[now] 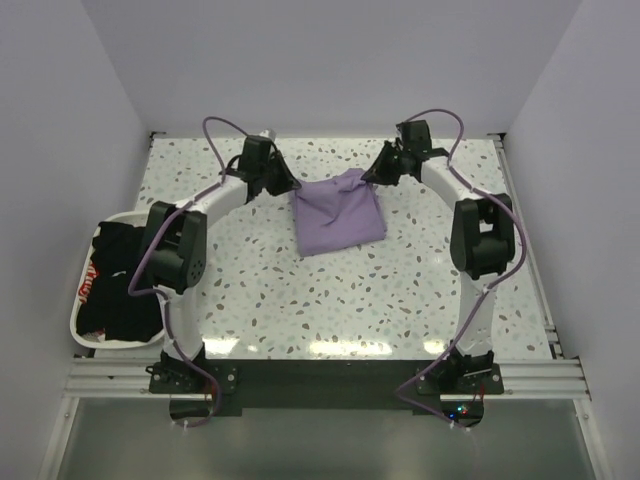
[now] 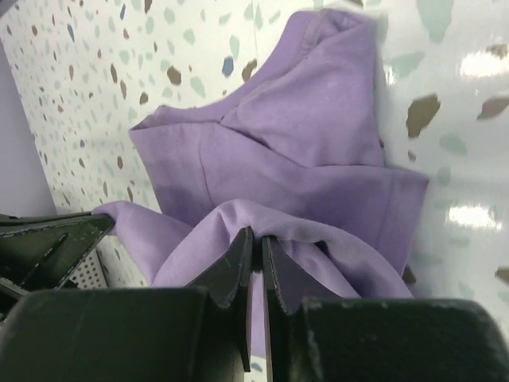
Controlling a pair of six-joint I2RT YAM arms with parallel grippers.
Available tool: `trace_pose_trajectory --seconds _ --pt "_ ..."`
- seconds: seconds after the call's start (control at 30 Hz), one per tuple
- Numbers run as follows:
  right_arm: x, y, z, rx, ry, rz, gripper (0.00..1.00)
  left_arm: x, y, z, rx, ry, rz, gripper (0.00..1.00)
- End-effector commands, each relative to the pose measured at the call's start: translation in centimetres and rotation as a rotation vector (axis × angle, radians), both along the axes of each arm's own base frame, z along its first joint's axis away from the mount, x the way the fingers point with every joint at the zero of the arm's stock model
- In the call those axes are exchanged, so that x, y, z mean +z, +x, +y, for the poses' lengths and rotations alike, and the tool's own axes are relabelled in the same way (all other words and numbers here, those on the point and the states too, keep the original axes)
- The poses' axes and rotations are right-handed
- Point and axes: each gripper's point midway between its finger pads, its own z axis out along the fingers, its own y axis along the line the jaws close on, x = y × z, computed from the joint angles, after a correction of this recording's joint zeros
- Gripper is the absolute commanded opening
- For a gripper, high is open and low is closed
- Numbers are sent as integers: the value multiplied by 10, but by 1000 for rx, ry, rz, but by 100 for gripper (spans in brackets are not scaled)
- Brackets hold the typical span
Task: Fold and stack the t-shirts
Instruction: Fold the tshirt
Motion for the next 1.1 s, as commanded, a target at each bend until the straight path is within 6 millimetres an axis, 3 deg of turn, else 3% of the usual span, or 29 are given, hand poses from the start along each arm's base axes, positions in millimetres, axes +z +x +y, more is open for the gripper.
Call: trace_pose_trajectory --seconds 0.0,0.03,0.07,0.1,0.27,0.33,0.37,0.43,0.47,0.5,0.57,0.6,0.63,0.67,0.7,0.73,0.77,0.8,0.87,0.9,0.97,1.0,1.07 --pt "14 29 3 35 54 -62 0 27 29 1 -38 -47 -83 0" --pt "19 38 3 36 59 -84 0 21 34 4 -37 -51 -76 0" --pt "7 44 3 36 60 -71 0 26 42 7 -37 -64 -95 0" --pt "11 51 5 43 70 -87 0 15 46 9 -34 -65 -79 0" --pt "-2 74 15 71 95 -116 0 7 67 22 -28 -90 -96 0" --pt "-3 85 14 59 98 -136 4 3 78 27 -29 -104 -115 0" --pt "0 90 14 54 104 -156 15 2 81 29 -25 -109 -114 0" --pt "3 101 11 34 128 -171 25 9 97 29 -57 -132 -179 21" --pt "5 103 10 31 135 -177 32 13 102 36 -50 -135 -193 40" --pt "13 107 9 29 138 -193 44 19 105 38 -59 -141 -212 49" --pt "24 109 0 12 102 -220 59 29 108 49 -46 -140 -248 65" --pt "23 107 -6 16 62 -232 67 44 108 56 -35 -140 -281 66" --pt "43 103 -8 14 48 -268 71 48 107 57 -33 -143 -290 68" --pt "47 104 -14 -11 18 -283 73 44 101 58 -24 -142 -278 68" --pt "39 97 -18 -6 -11 -274 73 57 98 59 -18 -145 -298 68" --pt "58 90 -16 -6 -16 -302 73 59 94 56 -13 -155 -292 67" --pt "58 87 -19 -20 -43 -308 73 50 87 56 7 -149 -264 66" --pt "46 74 -14 -2 -89 -289 73 59 82 55 21 -144 -270 64" --pt "44 57 -15 -16 -169 -293 73 52 67 49 67 -98 -237 59" --pt "41 48 -2 14 -203 -298 72 47 57 35 50 -71 -222 57" --pt "27 34 5 33 -259 -273 72 44 46 27 73 -5 -222 51" --pt "19 29 12 43 -297 -271 72 40 36 8 35 23 -221 49" --pt "3 22 16 57 -335 -242 71 27 33 -5 26 58 -201 43"
